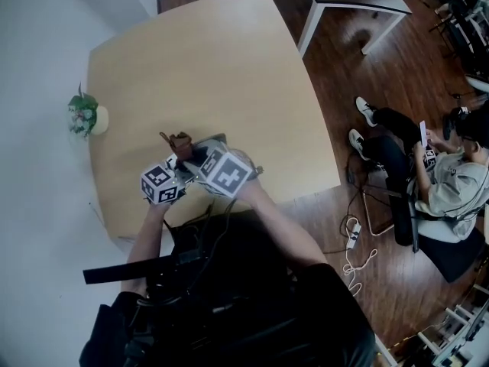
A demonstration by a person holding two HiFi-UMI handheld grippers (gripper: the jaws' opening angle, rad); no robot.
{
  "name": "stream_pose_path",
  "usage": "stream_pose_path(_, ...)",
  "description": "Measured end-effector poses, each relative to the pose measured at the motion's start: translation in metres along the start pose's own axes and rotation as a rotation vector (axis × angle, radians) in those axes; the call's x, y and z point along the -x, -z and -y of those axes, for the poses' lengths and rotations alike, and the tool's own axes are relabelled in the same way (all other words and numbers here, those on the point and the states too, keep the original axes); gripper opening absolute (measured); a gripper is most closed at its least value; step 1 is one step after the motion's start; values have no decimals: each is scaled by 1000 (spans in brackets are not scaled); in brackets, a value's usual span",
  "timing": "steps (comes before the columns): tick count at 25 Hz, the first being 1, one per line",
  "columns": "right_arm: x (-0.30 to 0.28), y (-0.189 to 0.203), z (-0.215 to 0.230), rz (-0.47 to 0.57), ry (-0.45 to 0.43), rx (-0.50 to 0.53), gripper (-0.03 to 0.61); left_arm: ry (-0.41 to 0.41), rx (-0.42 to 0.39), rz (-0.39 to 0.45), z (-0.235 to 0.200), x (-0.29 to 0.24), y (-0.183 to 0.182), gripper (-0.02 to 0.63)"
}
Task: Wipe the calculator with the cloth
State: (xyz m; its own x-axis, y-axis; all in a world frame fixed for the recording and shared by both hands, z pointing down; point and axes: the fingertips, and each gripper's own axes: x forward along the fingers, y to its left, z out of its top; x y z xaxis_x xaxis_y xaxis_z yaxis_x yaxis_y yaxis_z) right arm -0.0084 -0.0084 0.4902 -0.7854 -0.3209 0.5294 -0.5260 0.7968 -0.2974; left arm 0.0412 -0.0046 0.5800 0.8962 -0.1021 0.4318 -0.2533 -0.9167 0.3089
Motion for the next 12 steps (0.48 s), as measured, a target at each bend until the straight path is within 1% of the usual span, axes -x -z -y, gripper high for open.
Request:
stream_pose_path(3,11,11,26,17,63,-50,67,-3,14,45,3,7,-4,124)
stream_pose_path(5,23,20,46,13,114,-74,67,-8,38,87,4,12,-7,124)
stream_pose_path(8,47,43,77,-29,218,-110,67,-21,88,144,2,20,-10,124)
stream_pose_path(10,63,62,98,-71,307,-127,66,-26,107,156,-1,23,-9,124)
stream_pose_path(12,76,69,109,-92,372,-129,64,-25,115,158,-2,24,-9,124)
